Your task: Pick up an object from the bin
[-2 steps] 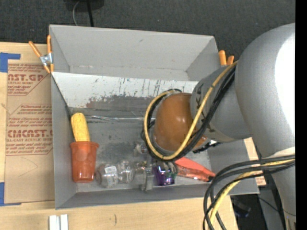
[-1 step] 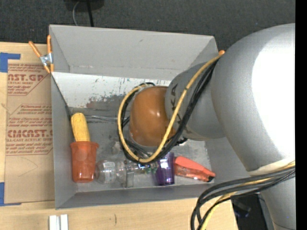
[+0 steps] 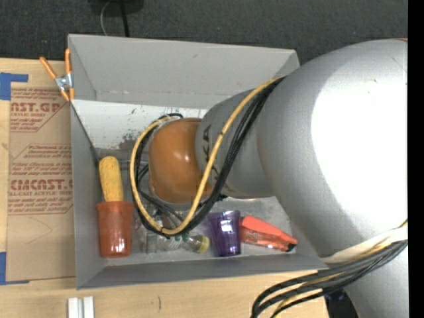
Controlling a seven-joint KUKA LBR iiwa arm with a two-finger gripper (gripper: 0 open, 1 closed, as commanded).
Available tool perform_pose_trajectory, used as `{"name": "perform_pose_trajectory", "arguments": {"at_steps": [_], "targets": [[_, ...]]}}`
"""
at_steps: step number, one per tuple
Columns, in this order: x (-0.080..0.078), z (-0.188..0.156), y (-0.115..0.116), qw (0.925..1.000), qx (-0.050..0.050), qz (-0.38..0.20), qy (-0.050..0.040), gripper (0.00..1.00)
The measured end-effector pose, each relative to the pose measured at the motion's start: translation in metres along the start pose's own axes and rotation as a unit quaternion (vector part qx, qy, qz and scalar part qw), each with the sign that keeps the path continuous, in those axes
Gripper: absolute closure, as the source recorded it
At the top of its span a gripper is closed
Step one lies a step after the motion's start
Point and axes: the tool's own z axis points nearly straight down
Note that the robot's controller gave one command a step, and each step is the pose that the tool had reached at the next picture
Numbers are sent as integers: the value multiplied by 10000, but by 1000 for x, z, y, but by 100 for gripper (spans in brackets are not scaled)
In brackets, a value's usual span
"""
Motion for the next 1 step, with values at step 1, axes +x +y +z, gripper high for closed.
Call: {"name": "perform_pose_trajectory", "arguments": {"at_steps": [1], "targets": [[1,0,-5,10000,-14,-8,-11,100]]}}
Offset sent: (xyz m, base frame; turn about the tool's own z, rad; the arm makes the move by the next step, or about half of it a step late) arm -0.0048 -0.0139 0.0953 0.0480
